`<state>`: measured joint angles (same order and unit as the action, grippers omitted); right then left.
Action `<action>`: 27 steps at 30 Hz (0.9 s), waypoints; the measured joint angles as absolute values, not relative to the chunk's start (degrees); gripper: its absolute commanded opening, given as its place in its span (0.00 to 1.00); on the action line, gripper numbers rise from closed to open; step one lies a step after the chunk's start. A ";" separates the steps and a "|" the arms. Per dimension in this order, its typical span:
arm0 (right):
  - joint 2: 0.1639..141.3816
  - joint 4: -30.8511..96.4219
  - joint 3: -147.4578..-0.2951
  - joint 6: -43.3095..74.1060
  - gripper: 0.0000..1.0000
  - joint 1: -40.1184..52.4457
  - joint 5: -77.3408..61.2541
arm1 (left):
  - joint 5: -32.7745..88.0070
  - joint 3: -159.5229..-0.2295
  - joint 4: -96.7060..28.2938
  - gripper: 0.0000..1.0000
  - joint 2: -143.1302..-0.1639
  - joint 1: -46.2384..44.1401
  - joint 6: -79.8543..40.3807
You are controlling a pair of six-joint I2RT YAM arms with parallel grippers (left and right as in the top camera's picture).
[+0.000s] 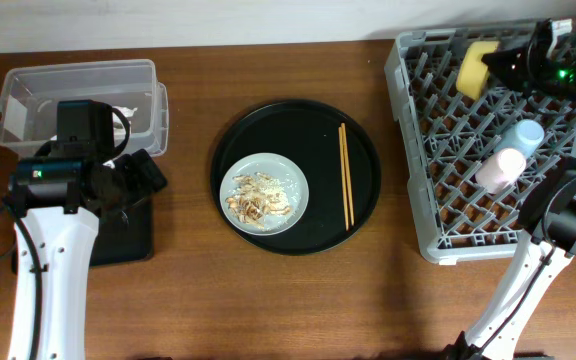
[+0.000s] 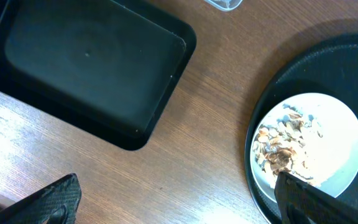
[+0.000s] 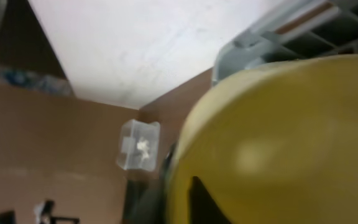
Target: Sort waste into correct bins and load items into the dishwasher rack
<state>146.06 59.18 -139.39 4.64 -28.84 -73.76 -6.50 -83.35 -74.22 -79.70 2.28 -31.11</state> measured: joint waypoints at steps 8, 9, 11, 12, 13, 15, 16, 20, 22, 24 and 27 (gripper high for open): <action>144.51 62.52 -140.25 6.66 0.33 -31.24 -67.37 | -6.50 -83.37 -74.19 0.99 -79.70 2.28 -31.11; 143.79 63.77 -140.88 7.09 0.39 -32.16 -64.51 | -6.50 -83.37 -74.19 0.99 -79.70 2.28 -31.11; 142.45 66.50 -142.02 7.53 0.44 -33.65 -60.07 | -6.50 -83.35 -74.19 0.99 -79.70 2.28 -31.11; 141.23 67.90 -142.43 7.94 0.45 -34.61 -57.10 | -6.50 -83.37 -74.19 0.99 -79.70 2.28 -31.11; 140.05 68.88 -142.67 8.32 0.45 -35.29 -54.89 | -6.50 -83.37 -74.19 0.99 -79.70 2.28 -31.11; 137.12 70.28 -143.24 8.95 0.45 -36.67 -50.89 | -6.50 -83.37 -74.19 0.99 -79.70 2.28 -31.11; 136.00 70.52 -143.26 9.06 0.45 -37.04 -49.82 | -6.50 -83.37 -74.19 0.99 -79.70 2.28 -31.11; 130.82 71.13 -143.96 9.23 0.43 -37.43 -46.37 | -6.50 -83.35 -74.19 0.99 -79.70 2.28 -31.11; 129.25 71.16 -144.29 9.26 0.39 -36.73 -45.76 | -6.50 -83.35 -74.19 0.99 -79.70 2.28 -31.11; 128.77 71.94 -144.38 9.21 0.35 -35.62 -44.53 | -6.50 -83.37 -74.19 0.99 -79.70 2.28 -31.11; 128.75 73.25 -144.38 8.45 0.30 -31.97 -39.11 | -6.50 -83.37 -74.19 0.99 -79.70 2.28 -31.11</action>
